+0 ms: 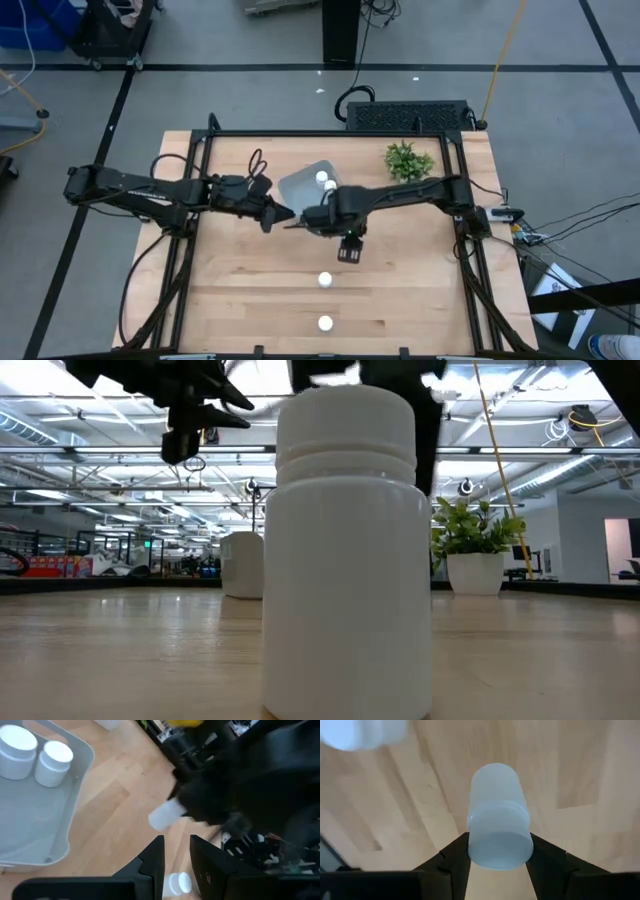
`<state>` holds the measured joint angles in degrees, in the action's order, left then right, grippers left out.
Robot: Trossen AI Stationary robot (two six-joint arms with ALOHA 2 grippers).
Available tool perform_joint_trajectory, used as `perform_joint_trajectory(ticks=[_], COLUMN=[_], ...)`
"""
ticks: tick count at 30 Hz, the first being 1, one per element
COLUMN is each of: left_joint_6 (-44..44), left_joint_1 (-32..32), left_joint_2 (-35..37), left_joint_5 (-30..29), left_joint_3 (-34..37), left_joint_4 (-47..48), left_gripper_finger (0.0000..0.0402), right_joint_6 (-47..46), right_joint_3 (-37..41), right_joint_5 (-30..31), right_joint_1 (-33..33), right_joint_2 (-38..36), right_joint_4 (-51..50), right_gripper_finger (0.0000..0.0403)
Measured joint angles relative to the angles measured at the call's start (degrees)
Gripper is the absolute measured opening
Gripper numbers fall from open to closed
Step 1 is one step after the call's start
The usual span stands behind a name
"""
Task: Pick and place pill bottles into a basket
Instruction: Put the white pill bottle into the gray bin
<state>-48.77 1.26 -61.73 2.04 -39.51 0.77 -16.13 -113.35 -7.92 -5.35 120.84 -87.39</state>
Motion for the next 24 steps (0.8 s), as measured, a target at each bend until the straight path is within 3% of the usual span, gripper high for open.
perform_joint_trajectory(ticks=[9, 24], left_joint_6=[0.0, 1.1], left_joint_1=[0.0, 0.0], left_joint_2=[0.0, 0.0], left_joint_5=[2.5, 2.6], left_joint_3=[0.0, 0.0], left_joint_4=[0.8, 0.8], left_gripper_finger=[0.0097, 0.0097], right_joint_6=[-2.1, -5.3], right_joint_3=[17.4, 19.2], right_joint_5=[-3.2, -4.4], right_joint_1=[-1.5, -2.3], right_joint_2=[-1.2, -3.3], right_joint_4=[6.4, 11.9], right_gripper_finger=[0.0151, 0.0183])
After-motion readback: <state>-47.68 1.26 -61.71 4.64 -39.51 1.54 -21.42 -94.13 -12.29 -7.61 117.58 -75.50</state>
